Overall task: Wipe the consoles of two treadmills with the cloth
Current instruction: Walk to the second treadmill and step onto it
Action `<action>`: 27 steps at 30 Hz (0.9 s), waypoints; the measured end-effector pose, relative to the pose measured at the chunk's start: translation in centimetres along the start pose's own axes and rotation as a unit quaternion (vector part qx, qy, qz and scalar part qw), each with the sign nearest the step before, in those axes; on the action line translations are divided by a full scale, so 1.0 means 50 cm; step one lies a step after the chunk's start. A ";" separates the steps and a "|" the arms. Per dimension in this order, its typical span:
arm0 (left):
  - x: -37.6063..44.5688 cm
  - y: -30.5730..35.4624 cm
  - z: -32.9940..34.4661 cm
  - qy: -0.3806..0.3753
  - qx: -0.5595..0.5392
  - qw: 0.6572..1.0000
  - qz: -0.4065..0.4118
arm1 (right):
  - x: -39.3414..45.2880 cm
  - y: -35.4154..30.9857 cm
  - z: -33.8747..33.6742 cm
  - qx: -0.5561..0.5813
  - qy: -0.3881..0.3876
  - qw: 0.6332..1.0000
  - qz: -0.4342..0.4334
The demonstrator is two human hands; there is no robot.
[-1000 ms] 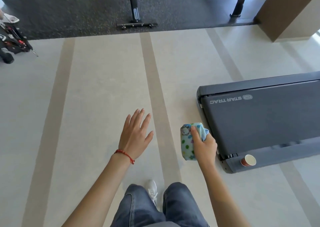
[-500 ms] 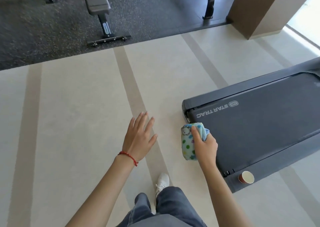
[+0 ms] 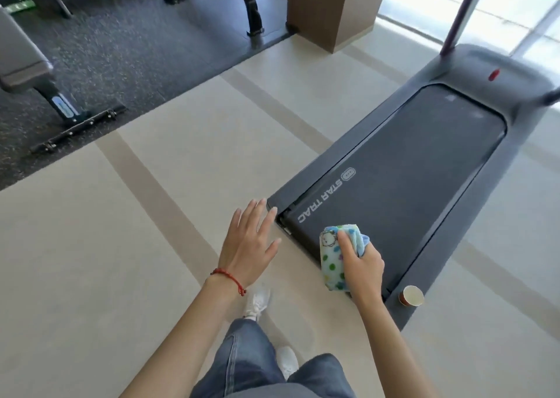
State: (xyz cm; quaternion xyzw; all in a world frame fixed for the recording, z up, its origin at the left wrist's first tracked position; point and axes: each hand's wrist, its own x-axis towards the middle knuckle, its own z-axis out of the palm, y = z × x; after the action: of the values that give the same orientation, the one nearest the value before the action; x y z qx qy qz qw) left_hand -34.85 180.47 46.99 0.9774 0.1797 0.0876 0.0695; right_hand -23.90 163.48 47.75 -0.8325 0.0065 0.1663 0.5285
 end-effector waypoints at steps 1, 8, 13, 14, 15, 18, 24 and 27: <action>0.032 -0.005 0.007 -0.003 -0.004 1.000 0.019 | 0.016 -0.004 0.002 0.008 0.019 1.000 0.008; 0.248 -0.031 0.041 -0.036 -0.013 0.983 0.180 | 0.104 -0.043 0.019 0.062 0.147 0.985 0.070; 0.361 -0.023 0.060 -0.031 -0.028 0.967 0.251 | 0.144 -0.058 0.012 0.094 0.236 0.961 0.109; 0.378 -0.016 0.064 -0.033 -0.033 0.965 0.260 | 0.152 -0.060 0.007 0.097 0.248 0.957 0.114; 0.395 -0.010 0.069 -0.033 -0.038 0.962 0.267 | 0.160 -0.062 0.002 0.098 0.261 0.953 0.117; 0.446 0.017 0.091 -0.038 -0.038 0.957 0.286 | 0.194 -0.063 -0.016 0.093 0.289 0.945 0.123; 0.550 0.104 0.141 -0.036 -0.029 0.950 0.310 | 0.299 -0.047 -0.079 0.125 0.294 0.938 0.134; 0.604 0.160 0.160 -0.034 -0.027 0.948 0.314 | 0.364 -0.051 -0.128 0.132 0.298 0.937 0.124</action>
State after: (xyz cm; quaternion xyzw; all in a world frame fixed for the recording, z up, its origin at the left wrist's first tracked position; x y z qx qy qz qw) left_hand -2.78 183.21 44.96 0.9844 -0.1415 0.0768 0.0704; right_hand -4.50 161.95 47.31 -0.7594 0.2890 -0.0271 0.5822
